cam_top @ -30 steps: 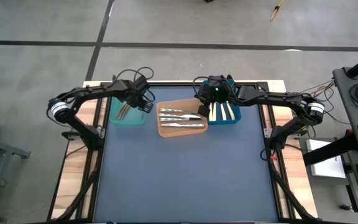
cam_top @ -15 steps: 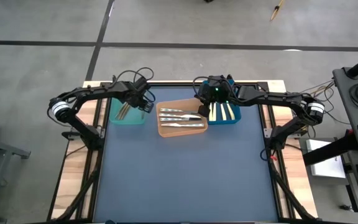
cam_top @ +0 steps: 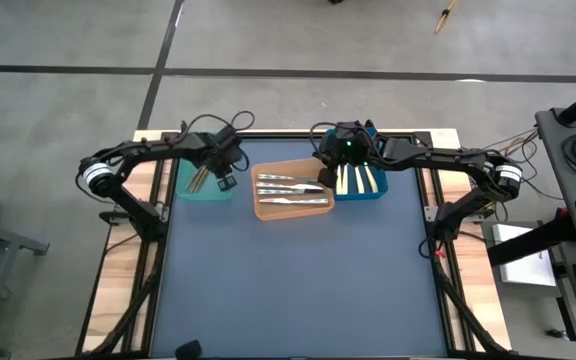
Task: Sort silverware by color (type)
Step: Adjust the gold knives in the green bin
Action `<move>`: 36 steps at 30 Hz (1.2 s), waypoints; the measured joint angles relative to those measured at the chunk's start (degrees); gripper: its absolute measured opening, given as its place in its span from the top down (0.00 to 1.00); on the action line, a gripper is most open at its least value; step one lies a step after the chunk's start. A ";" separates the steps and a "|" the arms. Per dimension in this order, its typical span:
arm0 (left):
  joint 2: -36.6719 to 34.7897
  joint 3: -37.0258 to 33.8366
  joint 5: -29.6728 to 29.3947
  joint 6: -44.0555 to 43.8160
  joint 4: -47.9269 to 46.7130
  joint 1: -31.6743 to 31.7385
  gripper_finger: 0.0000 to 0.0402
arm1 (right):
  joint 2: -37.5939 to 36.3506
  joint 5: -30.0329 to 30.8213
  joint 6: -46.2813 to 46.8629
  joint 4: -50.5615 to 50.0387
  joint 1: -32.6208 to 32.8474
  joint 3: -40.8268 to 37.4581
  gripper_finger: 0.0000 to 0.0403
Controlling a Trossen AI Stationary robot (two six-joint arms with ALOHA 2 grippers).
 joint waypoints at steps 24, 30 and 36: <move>-4.02 -9.42 18.91 10.66 16.04 6.49 1.00 | 0.00 0.00 7.35 0.01 0.00 1.46 0.98; -3.87 -11.82 21.43 9.62 18.97 7.85 1.00 | 0.00 0.00 7.36 0.00 0.00 1.49 0.98; -3.87 -12.14 18.51 6.62 19.97 7.82 1.00 | 0.00 0.01 7.31 0.00 0.00 1.51 0.98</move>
